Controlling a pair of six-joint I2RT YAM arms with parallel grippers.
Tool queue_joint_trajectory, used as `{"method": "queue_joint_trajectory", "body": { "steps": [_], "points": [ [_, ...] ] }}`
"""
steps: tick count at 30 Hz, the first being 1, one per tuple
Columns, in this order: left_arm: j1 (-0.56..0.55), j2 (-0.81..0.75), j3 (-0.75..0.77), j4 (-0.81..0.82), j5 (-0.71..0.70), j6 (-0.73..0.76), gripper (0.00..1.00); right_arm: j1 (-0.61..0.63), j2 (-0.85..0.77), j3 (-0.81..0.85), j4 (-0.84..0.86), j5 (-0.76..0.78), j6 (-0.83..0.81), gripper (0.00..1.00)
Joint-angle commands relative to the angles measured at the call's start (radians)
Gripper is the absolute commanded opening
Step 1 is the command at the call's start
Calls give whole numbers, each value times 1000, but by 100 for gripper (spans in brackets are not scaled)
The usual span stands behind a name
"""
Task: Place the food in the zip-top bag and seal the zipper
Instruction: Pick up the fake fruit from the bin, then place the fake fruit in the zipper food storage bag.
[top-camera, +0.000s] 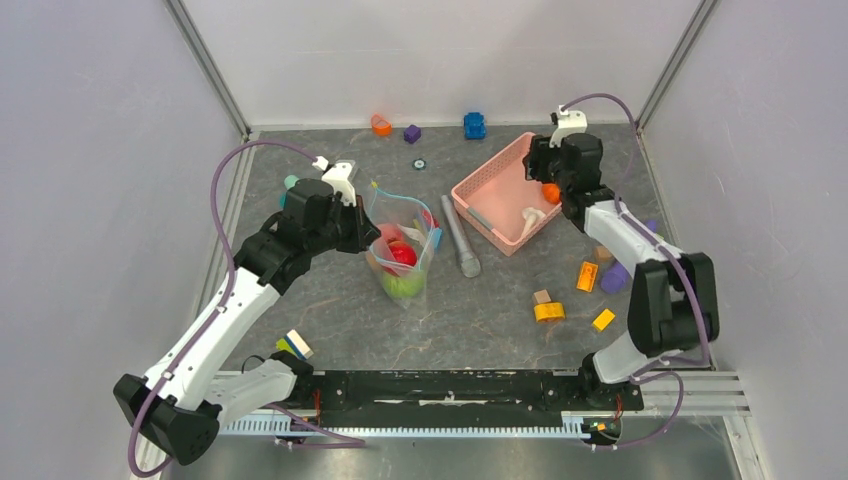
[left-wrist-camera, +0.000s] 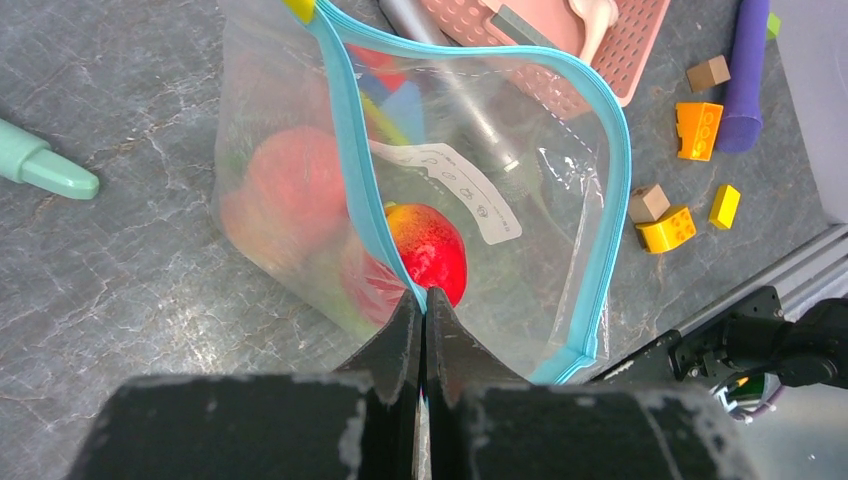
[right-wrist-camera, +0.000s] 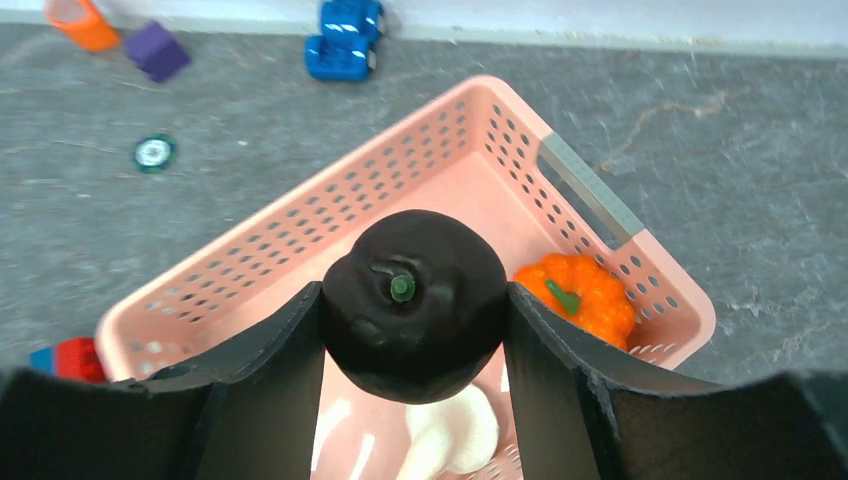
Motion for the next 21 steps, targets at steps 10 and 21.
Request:
{"method": "queue_joint_trajectory", "body": {
  "steps": [10, 21],
  "points": [
    [7, -6, -6, 50, 49, -8, 2, 148, -292, -33, -22, -360, -30, 32],
    [8, -2, -8, 51, 67, -13, 2, 429, -310, 13, -55, -543, -106, 32]
  ]
}}
